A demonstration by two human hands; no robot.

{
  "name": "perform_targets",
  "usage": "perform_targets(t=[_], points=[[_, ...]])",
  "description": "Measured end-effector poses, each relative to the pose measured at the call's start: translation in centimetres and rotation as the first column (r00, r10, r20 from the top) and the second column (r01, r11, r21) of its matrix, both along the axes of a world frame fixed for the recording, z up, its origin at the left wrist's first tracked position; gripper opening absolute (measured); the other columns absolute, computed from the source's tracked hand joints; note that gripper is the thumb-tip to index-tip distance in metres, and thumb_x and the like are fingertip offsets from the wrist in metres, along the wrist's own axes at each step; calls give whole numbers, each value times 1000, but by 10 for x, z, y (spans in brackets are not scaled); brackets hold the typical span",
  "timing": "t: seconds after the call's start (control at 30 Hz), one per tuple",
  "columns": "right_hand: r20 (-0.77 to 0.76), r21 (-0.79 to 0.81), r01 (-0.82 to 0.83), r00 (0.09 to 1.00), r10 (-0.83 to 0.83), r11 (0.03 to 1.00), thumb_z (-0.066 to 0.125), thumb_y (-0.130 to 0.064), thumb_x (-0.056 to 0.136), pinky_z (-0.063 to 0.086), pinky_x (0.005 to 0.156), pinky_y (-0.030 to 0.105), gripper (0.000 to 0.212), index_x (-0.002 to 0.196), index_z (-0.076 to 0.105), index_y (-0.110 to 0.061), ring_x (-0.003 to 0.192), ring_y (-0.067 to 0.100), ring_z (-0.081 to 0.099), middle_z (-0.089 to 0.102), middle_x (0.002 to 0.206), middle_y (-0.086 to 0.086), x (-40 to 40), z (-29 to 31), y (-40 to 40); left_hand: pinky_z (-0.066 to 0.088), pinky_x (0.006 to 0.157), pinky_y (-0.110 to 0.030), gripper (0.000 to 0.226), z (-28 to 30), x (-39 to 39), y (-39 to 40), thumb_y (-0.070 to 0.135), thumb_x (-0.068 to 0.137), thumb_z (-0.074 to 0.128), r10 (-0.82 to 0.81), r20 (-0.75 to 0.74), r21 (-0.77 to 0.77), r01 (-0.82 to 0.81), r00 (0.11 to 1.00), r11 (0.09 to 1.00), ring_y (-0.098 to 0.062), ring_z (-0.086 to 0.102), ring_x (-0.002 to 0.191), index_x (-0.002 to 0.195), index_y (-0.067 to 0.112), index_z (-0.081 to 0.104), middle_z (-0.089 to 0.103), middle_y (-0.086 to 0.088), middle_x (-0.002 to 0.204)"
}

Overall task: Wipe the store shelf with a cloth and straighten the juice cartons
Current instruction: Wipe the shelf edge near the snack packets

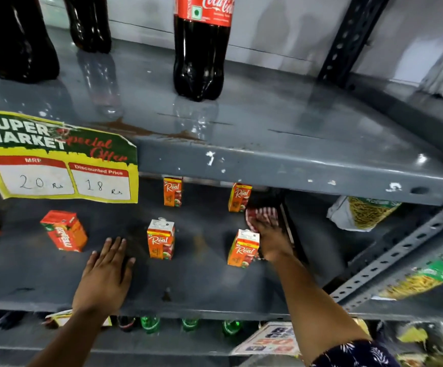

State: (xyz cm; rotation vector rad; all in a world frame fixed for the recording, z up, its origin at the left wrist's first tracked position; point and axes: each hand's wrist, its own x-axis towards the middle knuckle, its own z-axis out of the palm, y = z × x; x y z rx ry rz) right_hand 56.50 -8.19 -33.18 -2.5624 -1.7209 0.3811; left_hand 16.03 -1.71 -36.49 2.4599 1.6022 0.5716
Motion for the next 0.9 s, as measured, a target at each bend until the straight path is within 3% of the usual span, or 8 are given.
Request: perform_targets(t=[0.1, 0.2, 0.33, 0.57, 0.73, 0.9], points=[[-77, 52, 61, 995, -57, 997, 50, -25, 102, 18, 132, 44, 63, 159, 27, -38, 162, 25, 5, 14, 172, -9, -22, 9, -29, 11, 114, -39, 68, 1, -1, -1, 50, 89, 16, -2, 0, -1, 2, 1000, 1000, -14, 9, 140, 142, 9, 29, 28, -6, 149], [-130, 86, 124, 985, -113, 988, 39, -33, 104, 27, 129, 45, 54, 157, 31, -39, 161, 27, 14, 18, 171, -9, -42, 20, -55, 12, 114, -41, 59, 3, 1, -1, 43, 94, 26, 4, 6, -5, -4, 1000, 1000, -17, 13, 140, 141, 8, 32, 31, -7, 148], [-102, 86, 153, 984, -144, 984, 36, -29, 110, 23, 130, 39, 50, 159, 29, -35, 162, 20, 4, 15, 172, -13, -63, 25, -80, 15, 113, -44, 52, 4, 2, -1, 31, 93, 42, 15, 21, -3, -15, 1000, 1000, -22, 18, 139, 137, 5, 37, 36, -11, 146], [-145, 129, 153, 980, -134, 980, 39, -20, 107, 18, 132, 34, 51, 154, 41, -38, 161, 19, 12, 28, 169, -13, -88, 15, -122, 11, 111, -43, 51, 4, 2, -4, 29, 93, 45, -22, 31, 33, 21, 999, 999, -27, 22, 138, 135, 2, 39, 39, -15, 143], [-154, 105, 215, 968, -198, 971, 44, -20, 103, 35, 126, 34, 49, 147, 52, -40, 156, 19, 27, 45, 161, -4, -109, 19, -158, -16, 107, -24, 53, 5, -2, -6, 31, 93, 45, -58, 35, 11, 58, 998, 998, -25, 20, 138, 137, 2, 36, 38, -14, 144], [-143, 115, 169, 978, -152, 979, 49, -18, 99, 27, 127, 28, 46, 141, 59, -37, 151, 18, 36, 53, 154, -5, -134, 27, -197, -21, 104, -23, 56, 4, -5, -5, 37, 95, 36, -107, 11, -10, 107, 994, 994, -21, 11, 140, 141, 7, 28, 29, -8, 149]])
